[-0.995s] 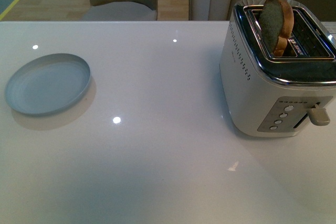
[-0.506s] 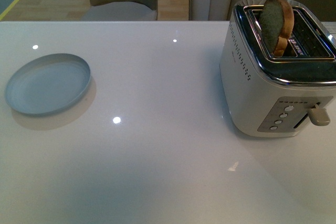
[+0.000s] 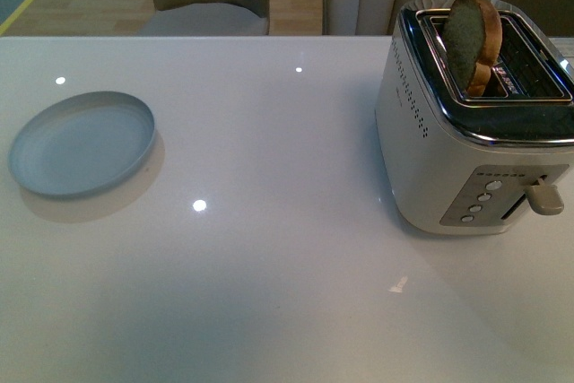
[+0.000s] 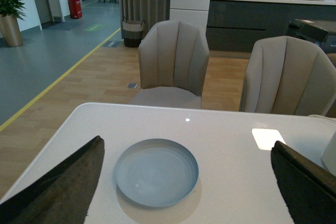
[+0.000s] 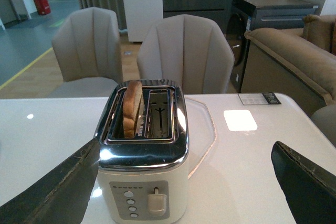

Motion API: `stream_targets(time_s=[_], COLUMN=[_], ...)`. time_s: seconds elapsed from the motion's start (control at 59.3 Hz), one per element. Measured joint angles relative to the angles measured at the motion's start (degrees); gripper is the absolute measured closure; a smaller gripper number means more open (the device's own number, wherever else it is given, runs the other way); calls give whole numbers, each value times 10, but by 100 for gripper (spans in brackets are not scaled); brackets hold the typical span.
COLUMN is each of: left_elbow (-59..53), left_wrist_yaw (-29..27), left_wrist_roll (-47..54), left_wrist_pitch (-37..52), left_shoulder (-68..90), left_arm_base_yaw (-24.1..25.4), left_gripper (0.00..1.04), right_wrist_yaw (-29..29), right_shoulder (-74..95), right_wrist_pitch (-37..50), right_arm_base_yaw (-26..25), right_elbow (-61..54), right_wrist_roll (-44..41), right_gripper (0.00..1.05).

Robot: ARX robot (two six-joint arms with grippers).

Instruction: Left arm holds plate, right arm toasts bread

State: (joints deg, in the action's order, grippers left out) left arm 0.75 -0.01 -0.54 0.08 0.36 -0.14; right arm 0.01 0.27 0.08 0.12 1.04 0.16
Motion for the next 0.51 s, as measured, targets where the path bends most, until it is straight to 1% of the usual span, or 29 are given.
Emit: stream_targets(time_s=[0.506], left_elbow=[0], left_wrist_yaw=[0], left_wrist_roll=[0], left_wrist_pitch=[0], left_shoulder=[0], left_arm_base_yaw=[0], left_gripper=[7], right_wrist_yaw=[0], right_shoulder=[0], right_wrist_pitch=[0], right_arm_base_yaw=[0], right_elbow=[0], right_wrist_roll=[0], right_gripper=[9])
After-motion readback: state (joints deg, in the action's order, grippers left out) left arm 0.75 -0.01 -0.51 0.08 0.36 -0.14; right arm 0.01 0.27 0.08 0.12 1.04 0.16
